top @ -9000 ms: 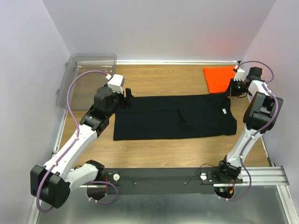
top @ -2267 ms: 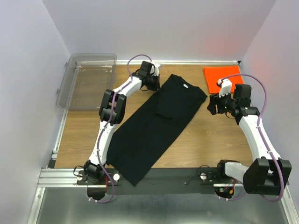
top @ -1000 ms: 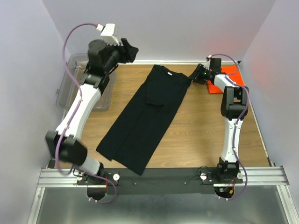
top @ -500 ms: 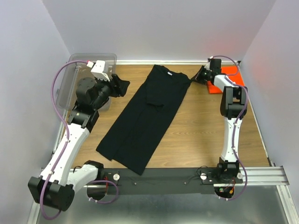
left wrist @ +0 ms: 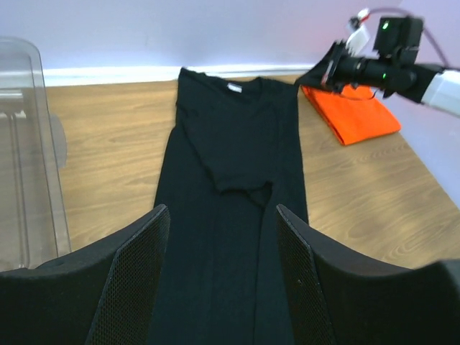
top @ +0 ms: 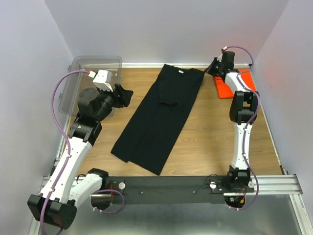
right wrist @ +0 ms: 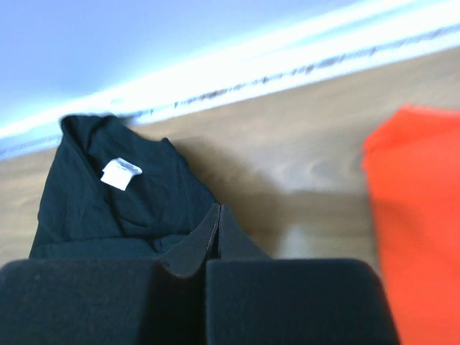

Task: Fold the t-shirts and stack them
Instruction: Fold the tshirt

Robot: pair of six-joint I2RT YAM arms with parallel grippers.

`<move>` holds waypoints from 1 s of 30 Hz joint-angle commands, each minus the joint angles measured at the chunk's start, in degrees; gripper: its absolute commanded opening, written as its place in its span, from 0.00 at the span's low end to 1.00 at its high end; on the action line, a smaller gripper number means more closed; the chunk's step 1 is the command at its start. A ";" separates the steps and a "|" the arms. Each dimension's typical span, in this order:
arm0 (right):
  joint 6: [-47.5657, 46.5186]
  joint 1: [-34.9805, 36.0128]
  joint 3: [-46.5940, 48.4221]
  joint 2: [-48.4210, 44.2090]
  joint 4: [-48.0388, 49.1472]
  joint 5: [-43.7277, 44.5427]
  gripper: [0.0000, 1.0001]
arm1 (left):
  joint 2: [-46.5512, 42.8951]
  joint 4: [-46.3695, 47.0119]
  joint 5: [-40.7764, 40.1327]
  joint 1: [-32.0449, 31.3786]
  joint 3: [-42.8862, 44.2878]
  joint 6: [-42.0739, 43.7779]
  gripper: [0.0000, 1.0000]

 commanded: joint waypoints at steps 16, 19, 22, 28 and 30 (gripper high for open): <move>-43.31 0.05 -20.65 -25.65 -1.73 -24.81 0.83 | -4.10 -7.32 -17.58 1.44 -9.14 -6.85 0.99; -81.56 6.96 -37.36 -39.24 -26.73 -40.63 0.84 | -7.96 -9.07 -19.44 2.67 -12.82 -10.62 0.98; -94.42 24.53 -58.80 -52.98 -24.52 -26.06 0.84 | -10.61 -12.15 -18.30 3.47 -17.14 -18.70 0.98; -75.88 56.89 -79.06 -68.49 -2.63 -6.54 0.84 | -5.95 -26.47 -16.19 3.91 -17.32 -32.51 0.95; -73.60 63.03 -79.50 -68.23 -1.30 -1.45 0.84 | -4.73 -28.59 -14.79 3.99 -18.45 -35.50 0.95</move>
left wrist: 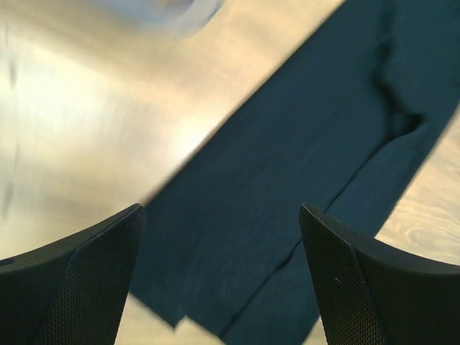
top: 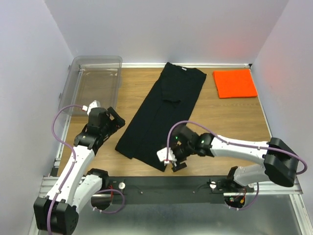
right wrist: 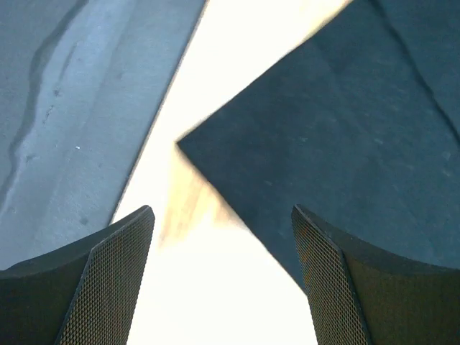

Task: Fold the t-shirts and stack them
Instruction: Fold the tshirt

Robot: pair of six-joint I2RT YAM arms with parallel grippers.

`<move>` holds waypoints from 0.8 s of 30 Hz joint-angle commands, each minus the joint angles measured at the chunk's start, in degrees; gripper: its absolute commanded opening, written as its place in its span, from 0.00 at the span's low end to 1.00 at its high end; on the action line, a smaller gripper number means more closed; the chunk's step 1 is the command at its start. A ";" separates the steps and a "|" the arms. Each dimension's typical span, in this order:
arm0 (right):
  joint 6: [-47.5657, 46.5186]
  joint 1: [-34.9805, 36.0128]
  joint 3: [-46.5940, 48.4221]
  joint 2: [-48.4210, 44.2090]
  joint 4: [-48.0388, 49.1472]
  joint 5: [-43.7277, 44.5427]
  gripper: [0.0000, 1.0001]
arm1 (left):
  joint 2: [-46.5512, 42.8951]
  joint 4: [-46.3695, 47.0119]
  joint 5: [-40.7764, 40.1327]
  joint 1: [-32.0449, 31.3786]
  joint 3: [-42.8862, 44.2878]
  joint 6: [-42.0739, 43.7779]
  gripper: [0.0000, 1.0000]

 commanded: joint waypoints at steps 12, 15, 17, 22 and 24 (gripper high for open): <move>4.20 15.71 -2.64 1.83 12.80 24.16 0.84 | 11.31 -6.11 5.26 0.52 -8.74 -16.09 0.77; 4.47 15.71 -3.25 1.21 13.15 25.65 0.84 | 9.47 -8.39 5.08 0.52 -7.25 -16.53 0.77; 4.90 15.62 -2.91 1.47 13.33 26.79 0.84 | 8.76 -9.53 5.08 0.43 -6.80 -17.49 0.78; 5.52 15.62 -2.29 1.12 13.24 26.80 0.84 | 11.21 -14.19 5.08 -0.09 -3.99 -16.88 0.82; 5.26 15.62 -2.64 0.68 13.24 26.62 0.84 | 11.48 -15.60 5.08 -0.97 -3.73 -16.97 0.82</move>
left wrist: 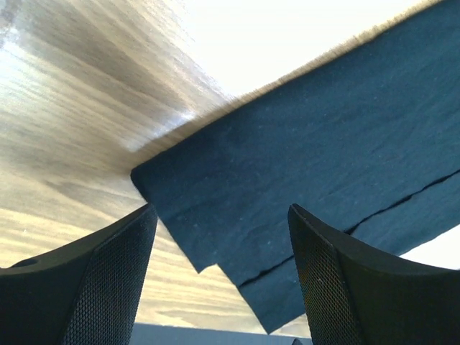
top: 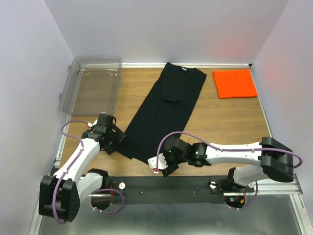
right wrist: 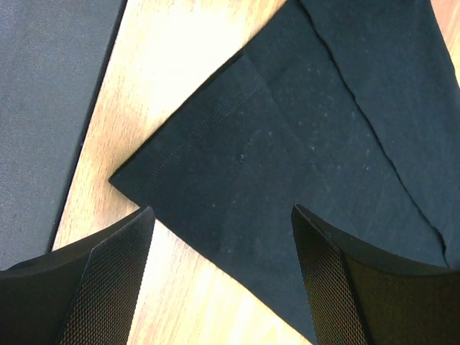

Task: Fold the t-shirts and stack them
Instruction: Fold the tshirt

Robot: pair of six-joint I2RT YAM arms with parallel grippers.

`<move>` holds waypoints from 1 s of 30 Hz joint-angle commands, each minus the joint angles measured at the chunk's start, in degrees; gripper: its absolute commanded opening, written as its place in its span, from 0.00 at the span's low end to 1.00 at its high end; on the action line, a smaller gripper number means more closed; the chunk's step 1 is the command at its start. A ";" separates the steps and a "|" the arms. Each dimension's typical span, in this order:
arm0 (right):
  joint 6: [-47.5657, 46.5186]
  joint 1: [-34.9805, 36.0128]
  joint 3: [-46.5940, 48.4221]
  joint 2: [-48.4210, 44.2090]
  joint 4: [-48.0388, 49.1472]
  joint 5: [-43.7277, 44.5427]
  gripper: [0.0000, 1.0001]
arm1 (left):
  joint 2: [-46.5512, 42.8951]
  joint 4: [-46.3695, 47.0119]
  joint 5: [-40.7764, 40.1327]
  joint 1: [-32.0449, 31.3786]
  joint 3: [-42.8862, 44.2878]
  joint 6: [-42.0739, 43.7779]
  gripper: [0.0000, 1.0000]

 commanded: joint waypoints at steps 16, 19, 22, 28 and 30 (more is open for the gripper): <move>1.74 -1.22 0.34 -1.83 1.46 2.19 0.85 | 10.64 -7.66 -5.27 -8.64 5.05 -6.33 0.75; 1.74 -1.22 0.07 -2.36 1.37 0.87 0.85 | 12.22 -6.88 -6.69 -9.52 6.46 -7.83 0.70; 1.92 -1.13 -0.28 -3.41 1.29 0.34 0.85 | 13.45 -4.85 -6.43 -10.66 5.67 -8.70 0.67; 2.27 -1.22 0.16 -3.33 1.29 0.69 0.85 | 15.56 -3.27 -5.64 -13.74 4.09 -10.46 0.67; 2.36 -1.22 0.34 -2.80 1.29 1.22 0.85 | 15.30 -4.23 -5.28 -13.92 4.87 -10.47 0.69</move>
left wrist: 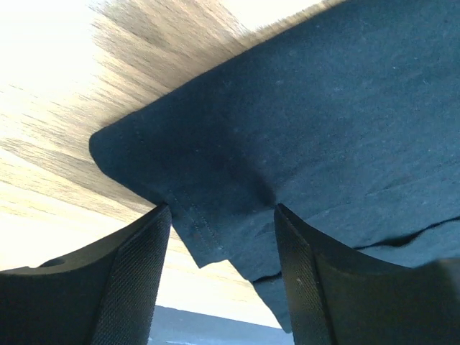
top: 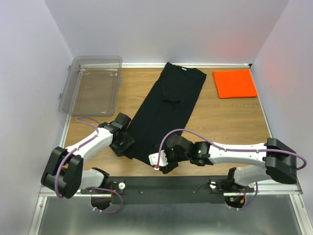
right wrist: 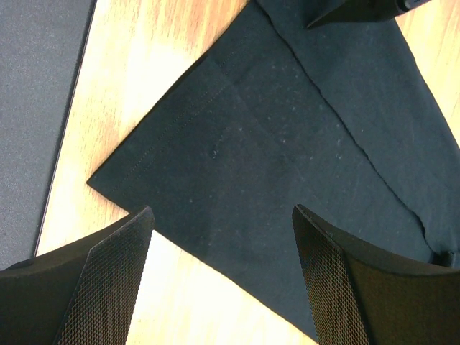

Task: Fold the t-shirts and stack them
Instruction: Fold the tshirt

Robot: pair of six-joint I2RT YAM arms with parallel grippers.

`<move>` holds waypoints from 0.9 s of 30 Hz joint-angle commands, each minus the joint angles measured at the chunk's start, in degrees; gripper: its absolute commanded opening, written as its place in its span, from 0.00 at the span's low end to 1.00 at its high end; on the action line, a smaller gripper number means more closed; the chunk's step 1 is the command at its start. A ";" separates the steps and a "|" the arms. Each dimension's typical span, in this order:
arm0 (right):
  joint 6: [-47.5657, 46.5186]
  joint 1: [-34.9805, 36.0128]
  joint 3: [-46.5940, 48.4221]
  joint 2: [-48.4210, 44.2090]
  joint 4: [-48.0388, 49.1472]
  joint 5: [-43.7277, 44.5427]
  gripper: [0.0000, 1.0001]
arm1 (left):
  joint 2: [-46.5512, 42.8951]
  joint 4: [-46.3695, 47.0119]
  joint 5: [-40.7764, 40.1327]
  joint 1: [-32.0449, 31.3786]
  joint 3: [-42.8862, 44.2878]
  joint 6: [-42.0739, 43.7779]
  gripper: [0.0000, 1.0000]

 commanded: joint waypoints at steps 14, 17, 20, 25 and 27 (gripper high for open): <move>-0.36 -0.17 -0.02 -0.66 -1.34 -5.84 0.85 | -6.00 -11.25 -2.19 -1.11 3.42 -2.11 0.77; -0.97 -0.17 0.16 0.48 -1.78 -6.90 0.85 | -3.81 -10.81 -2.45 -2.86 3.15 -3.96 0.77; 0.60 -0.17 1.74 4.16 -1.87 -4.62 0.84 | -0.91 -9.49 -2.71 -3.83 2.62 -4.83 0.77; 3.41 0.62 3.67 7.33 -2.23 -6.20 0.82 | 2.08 -7.37 -3.76 -4.89 1.65 -5.89 0.76; 4.65 1.32 4.20 8.30 -2.40 -6.02 0.82 | 2.52 -7.46 -4.29 -5.15 2.09 -6.24 0.76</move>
